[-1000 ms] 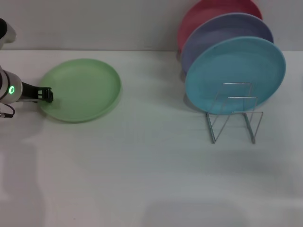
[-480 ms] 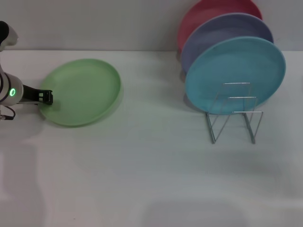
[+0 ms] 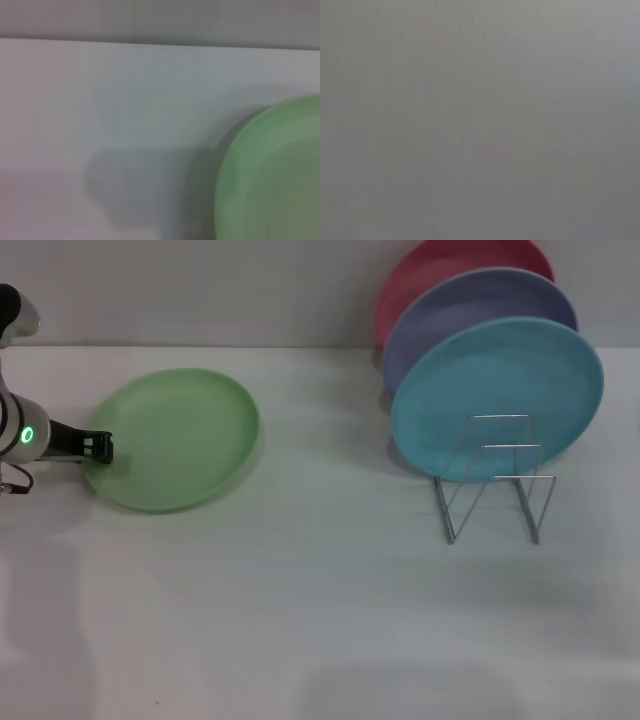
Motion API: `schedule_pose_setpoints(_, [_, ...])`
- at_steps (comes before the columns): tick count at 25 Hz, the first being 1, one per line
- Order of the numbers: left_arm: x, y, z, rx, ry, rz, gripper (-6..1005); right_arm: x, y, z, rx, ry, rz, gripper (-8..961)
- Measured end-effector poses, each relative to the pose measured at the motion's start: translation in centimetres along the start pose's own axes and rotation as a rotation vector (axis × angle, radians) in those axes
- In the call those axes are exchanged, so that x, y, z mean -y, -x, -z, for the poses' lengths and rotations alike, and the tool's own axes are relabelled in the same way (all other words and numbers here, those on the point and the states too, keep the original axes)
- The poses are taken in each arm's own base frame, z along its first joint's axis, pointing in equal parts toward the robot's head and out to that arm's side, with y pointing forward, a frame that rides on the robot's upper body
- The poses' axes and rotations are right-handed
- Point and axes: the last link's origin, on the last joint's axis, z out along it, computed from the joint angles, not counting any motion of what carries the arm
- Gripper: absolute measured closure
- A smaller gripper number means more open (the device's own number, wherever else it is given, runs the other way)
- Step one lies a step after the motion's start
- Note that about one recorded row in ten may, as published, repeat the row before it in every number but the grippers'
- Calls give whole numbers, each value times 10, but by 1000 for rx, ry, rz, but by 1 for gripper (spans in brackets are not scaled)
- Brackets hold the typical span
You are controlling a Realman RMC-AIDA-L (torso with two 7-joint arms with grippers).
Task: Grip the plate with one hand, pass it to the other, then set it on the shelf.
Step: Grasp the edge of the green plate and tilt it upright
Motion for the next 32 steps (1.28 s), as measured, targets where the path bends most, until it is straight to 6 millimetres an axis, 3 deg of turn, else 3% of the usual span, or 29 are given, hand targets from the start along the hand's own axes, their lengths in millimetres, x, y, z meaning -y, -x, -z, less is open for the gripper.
schedule_pose_setpoints(11, [-4, -5, 3, -2, 9, -7, 763, 0, 0, -3, 1, -3, -1, 346])
schedule_pose_setpoints(21, [-4, -7, 5, -9, 9, -15, 846, 0, 0, -5, 4, -5, -2, 346])
schedule_pose_setpoints(32, [-7, -7, 5, -6, 18, -70, 873, -1, 0, -5, 3, -5, -3, 345])
